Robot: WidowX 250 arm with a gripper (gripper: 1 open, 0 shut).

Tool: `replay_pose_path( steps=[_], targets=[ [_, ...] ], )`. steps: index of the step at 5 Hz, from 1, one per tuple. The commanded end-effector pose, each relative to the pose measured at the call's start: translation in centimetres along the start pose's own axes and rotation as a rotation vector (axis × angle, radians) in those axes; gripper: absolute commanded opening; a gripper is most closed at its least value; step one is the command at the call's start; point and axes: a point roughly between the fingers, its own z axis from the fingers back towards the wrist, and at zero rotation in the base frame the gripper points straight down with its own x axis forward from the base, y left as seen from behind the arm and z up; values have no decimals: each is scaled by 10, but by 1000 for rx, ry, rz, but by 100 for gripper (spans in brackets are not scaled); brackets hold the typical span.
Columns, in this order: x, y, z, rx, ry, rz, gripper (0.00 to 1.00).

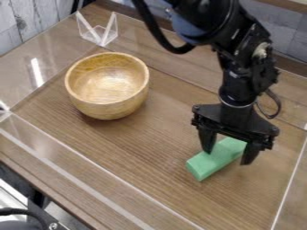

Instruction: Put green object into wooden bowl

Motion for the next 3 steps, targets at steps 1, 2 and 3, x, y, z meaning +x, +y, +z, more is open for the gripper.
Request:
replay_pose_path(
  steps=[1, 2, 3],
  targets=[
    [-10, 2, -22, 20, 49, -41, 100],
    [-11, 3, -25, 25, 58, -57, 100],
    [-12, 3, -28, 30, 67, -71, 100]
  ],
)
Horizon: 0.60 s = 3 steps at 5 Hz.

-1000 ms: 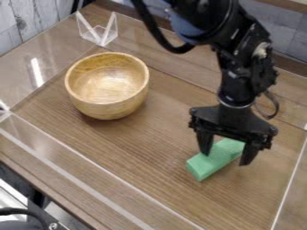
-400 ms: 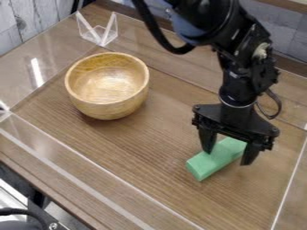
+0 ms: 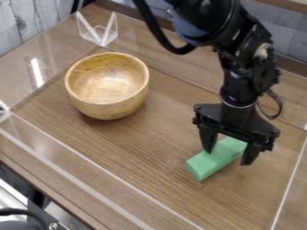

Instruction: Put green object into wooden bowl

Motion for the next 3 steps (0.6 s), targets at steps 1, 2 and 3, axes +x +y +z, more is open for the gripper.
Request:
replay_pose_path(
  steps=[1, 2, 3],
  targets=[
    [-22, 1, -29, 32, 75, -56, 100],
    [-32, -1, -31, 35, 86, -83, 100],
    [-33, 2, -25, 37, 98, -113, 100]
  ],
)
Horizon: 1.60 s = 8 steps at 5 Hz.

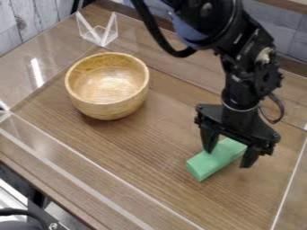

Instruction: Put green object into wooden bowl

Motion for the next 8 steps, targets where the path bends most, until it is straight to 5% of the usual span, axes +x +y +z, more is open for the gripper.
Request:
replay_pose_path(
  steps=[1, 3, 6, 7, 8],
  targets=[
    [-30, 7, -18, 33, 117, -66, 100],
    [-33, 16, -20, 41, 128, 13, 100],
    [-38, 43, -9, 40, 159, -63, 100],
    [-46, 41, 4, 41, 159, -19, 0],
    [-49, 39, 36, 32, 137, 37, 0]
  ],
)
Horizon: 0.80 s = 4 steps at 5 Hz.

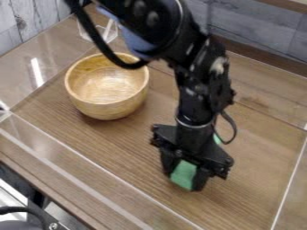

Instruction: Put green object into wooden bowl

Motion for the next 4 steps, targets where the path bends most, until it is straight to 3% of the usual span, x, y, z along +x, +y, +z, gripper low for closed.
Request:
replay_pose_path(
  steps=[1, 2, 3, 4],
  targets=[
    [8, -4, 30, -29, -57, -11, 0],
    [12, 2, 51, -42, -82, -20, 0],
    [21, 22, 78, -44, -107, -8, 0],
    [29, 51, 91, -35, -124, -4, 0]
  ],
)
